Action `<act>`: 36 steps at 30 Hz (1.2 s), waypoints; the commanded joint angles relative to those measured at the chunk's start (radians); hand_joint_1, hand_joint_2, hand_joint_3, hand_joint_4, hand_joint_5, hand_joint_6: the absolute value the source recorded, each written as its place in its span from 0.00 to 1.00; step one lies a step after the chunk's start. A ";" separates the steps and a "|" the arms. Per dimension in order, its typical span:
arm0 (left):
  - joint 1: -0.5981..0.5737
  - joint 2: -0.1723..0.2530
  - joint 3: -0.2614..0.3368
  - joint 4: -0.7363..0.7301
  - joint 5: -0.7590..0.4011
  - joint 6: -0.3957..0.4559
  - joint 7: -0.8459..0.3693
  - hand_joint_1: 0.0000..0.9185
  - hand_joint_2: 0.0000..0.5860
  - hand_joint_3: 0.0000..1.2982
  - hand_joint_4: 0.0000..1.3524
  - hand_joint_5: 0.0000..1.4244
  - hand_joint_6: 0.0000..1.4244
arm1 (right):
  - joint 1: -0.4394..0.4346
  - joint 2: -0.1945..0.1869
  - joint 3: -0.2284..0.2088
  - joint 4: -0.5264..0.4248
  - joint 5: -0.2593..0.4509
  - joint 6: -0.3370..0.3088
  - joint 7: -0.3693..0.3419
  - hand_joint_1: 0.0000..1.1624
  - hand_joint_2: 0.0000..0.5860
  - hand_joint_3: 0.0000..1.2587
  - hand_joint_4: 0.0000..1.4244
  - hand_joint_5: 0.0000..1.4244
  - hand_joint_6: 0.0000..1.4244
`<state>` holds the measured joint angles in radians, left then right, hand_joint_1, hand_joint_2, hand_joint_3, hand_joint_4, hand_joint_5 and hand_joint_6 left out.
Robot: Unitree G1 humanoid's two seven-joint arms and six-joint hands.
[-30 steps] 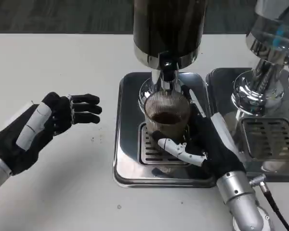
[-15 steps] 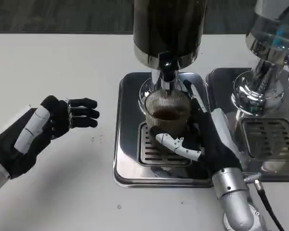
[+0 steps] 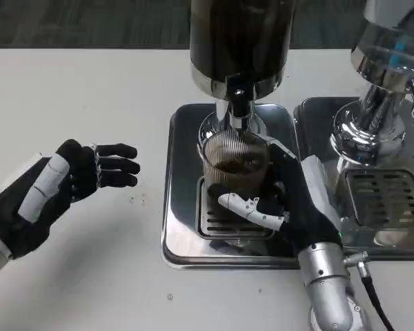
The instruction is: Grasp the cup under the faucet to collect the drink, then remove the cup.
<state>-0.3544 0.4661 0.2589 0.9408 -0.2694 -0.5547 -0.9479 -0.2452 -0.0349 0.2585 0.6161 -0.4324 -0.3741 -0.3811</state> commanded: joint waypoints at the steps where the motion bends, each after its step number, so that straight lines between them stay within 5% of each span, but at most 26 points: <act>1: 0.016 0.013 0.003 0.005 -0.001 -0.001 0.003 0.00 0.22 0.31 0.30 0.29 0.21 | 0.026 0.013 0.019 0.039 -0.027 -0.019 -0.047 0.63 0.35 0.28 0.35 0.47 0.71; 20: 0.023 0.006 -0.003 -0.001 0.000 0.002 0.000 0.00 0.23 0.31 0.30 0.30 0.21 | 0.074 0.024 0.029 0.034 -0.134 -0.153 -0.363 0.62 0.35 0.39 0.46 0.59 0.84; 36: 0.022 -0.005 -0.016 -0.009 0.007 -0.015 -0.002 0.00 0.22 0.31 0.30 0.30 0.21 | 0.206 -0.013 0.009 -0.189 -0.130 -0.174 -0.356 0.63 0.37 0.43 0.47 0.62 0.86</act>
<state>-0.3450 0.4651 0.2538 0.9404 -0.2692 -0.5553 -0.9480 -0.0554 -0.0454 0.2774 0.4963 -0.5641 -0.5082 -0.7348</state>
